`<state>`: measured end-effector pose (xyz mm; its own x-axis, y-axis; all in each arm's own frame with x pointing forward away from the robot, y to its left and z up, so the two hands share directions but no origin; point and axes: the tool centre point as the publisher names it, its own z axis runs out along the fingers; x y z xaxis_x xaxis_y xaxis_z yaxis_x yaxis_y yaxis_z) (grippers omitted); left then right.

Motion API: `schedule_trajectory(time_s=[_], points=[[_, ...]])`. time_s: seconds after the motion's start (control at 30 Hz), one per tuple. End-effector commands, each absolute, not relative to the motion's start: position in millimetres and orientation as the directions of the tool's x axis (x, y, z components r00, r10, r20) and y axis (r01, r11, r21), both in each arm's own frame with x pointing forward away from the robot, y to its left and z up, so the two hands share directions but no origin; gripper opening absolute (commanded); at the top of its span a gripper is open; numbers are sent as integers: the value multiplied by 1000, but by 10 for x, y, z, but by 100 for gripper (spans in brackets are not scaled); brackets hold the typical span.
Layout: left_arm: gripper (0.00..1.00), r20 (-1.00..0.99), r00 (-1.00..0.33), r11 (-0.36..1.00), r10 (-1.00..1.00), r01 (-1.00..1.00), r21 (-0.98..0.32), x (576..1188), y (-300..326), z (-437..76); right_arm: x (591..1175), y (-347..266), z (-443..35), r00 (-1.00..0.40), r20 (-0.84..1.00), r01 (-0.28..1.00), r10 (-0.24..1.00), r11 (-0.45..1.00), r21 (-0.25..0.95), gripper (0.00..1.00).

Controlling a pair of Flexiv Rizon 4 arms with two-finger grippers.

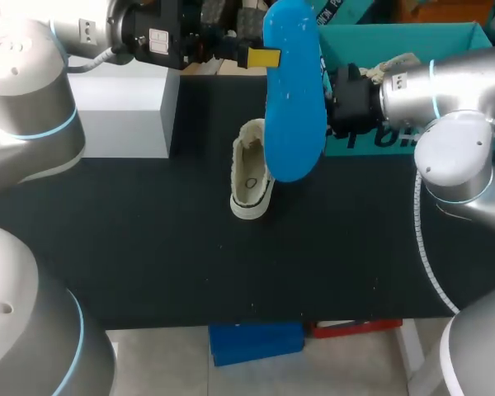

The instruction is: Take the shoe out of the shoebox, open the shoe tongue, remove and reinsert the insole, then place the shoe into the shoebox

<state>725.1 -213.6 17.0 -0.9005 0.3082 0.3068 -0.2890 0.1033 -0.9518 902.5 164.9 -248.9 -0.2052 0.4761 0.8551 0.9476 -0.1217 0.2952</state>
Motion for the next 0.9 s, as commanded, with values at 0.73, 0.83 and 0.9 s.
schedule_trajectory(time_s=[0.73,0.83,0.9], points=[[0,306,-902,101,306,-288,-952,7245,-2145,157,8983,1621,-2100,-177,949,964,261,-147,220,100],[0,306,-902,101,306,-288,-952,7245,-2145,157,8983,1621,-2100,-177,949,964,261,-147,220,100],[0,306,-902,101,306,-288,-952,7245,-2145,157,8983,1621,-2100,-177,949,964,261,-147,220,100]])
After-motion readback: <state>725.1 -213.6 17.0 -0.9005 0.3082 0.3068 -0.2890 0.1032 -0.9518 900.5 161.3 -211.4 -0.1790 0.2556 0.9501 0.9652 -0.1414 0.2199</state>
